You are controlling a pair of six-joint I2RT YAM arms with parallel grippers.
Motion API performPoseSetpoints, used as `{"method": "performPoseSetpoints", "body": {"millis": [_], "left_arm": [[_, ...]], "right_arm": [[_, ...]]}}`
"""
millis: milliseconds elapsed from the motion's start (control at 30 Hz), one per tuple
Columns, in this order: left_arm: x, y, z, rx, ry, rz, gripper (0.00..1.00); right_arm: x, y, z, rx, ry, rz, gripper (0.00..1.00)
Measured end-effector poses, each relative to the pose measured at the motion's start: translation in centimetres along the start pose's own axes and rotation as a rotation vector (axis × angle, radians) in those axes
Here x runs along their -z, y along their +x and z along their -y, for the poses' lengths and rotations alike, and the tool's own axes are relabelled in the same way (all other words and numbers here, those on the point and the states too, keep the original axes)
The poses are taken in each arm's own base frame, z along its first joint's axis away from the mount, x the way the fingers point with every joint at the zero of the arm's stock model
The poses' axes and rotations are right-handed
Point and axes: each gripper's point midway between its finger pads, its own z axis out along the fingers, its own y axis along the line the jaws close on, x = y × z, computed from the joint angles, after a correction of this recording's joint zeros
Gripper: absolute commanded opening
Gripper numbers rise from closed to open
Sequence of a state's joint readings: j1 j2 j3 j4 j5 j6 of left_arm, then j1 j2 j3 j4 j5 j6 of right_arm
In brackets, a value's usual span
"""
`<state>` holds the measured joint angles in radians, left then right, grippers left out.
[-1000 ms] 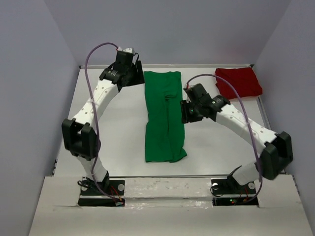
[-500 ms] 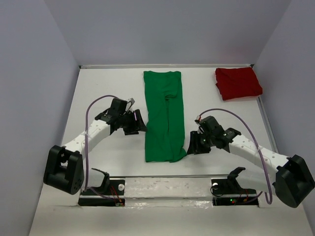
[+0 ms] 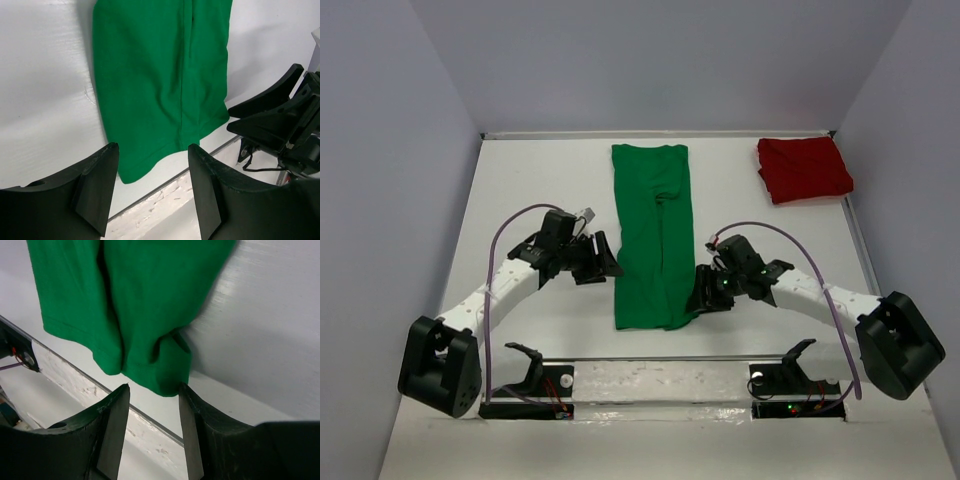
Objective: Fold and stack the t-shirts
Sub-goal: Fold the tshirt
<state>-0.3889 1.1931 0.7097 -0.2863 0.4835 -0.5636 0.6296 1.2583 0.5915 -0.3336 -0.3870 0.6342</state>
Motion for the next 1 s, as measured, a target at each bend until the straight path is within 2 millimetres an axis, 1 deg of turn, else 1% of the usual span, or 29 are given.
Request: {"method": "performPoseSetpoints", "body": {"millis": [300,467,667,733,767,833,1000], "left_arm": [[0.5,0.1,0.3,-0.007,0.006,0.007,0.66],[0.5,0.5,-0.1,-0.013,-0.026,-0.004,0.66],[0.5,1.5,-0.2,-0.072,-0.134,-0.009,0.65],[0.1,2.5,-0.5,-0.085,-0.174,-0.030,0.64],[0.1,2.6,-0.6,-0.081,-0.182,-0.033,0.64],[-0.3,3.5,-1.0,-0.075,-0.208,-0.051,0.63],[-0.9,7.2,-3.3,-0.016,-0.274,-0.116,0.63]], "right_arm": [[0.0,-0.3,-0.9,-0.024,-0.039,0.006,0.49],[0.7,-0.7,-1.3,-0.031,-0.044,0.041,0.49],[1.4,-1.8,0.4,-0.040,0.087,0.090,0.49],[1.4,-2.2,1.0,-0.040,0.135,0.100,0.49],[1.3,-2.4,1.5,-0.039,0.162,0.102,0.49],[1.0,-2.2,2.4,-0.043,0.204,0.094,0.49],[1.0,-2.1,3.1,-0.045,0.238,0.092,0.49]]}}
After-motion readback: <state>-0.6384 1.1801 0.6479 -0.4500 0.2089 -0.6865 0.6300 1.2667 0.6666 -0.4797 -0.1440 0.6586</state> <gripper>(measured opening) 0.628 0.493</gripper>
